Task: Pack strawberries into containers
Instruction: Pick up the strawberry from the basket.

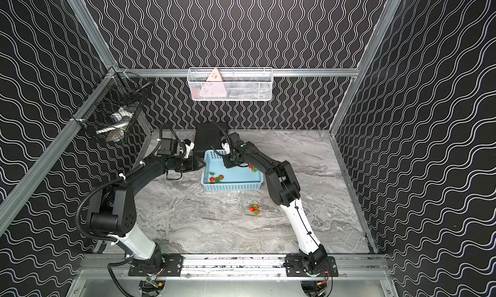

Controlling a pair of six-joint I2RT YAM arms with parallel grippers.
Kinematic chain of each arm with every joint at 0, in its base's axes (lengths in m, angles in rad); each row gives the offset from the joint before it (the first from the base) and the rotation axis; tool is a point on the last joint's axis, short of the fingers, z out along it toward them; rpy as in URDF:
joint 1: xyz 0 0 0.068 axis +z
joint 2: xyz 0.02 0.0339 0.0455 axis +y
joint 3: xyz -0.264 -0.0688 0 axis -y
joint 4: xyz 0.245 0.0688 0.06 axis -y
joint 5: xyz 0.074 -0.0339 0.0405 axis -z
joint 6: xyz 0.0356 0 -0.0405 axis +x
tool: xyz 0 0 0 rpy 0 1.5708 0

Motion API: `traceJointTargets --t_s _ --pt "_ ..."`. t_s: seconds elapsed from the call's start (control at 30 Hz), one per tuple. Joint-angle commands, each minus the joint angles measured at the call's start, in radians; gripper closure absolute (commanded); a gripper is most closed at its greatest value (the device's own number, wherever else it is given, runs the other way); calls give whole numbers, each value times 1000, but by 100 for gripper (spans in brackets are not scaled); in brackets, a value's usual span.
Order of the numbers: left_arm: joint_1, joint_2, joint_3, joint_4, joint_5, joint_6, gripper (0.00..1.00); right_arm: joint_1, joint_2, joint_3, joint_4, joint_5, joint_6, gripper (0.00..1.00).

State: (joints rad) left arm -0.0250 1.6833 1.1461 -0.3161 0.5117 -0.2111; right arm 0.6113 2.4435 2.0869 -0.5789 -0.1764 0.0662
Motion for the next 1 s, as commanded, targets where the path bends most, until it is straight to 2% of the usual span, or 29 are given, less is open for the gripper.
traceJointTargets --t_s 0.0,0.37,0.53,0.8,0.97 --pt "0 6 9 -12 5 12 39 2 10 12 -18 24 -23 73" --pt "2 1 8 -12 5 11 39 2 41 55 -21 41 -22 86" --pt "2 1 9 -12 5 11 39 2 32 66 -27 41 -22 96" --pt "2 1 8 -11 5 10 39 2 -113 -14 2 39 -32 100" --pt "2 -2 7 -10 7 9 39 2 -310 -178 32 35 -37 100"
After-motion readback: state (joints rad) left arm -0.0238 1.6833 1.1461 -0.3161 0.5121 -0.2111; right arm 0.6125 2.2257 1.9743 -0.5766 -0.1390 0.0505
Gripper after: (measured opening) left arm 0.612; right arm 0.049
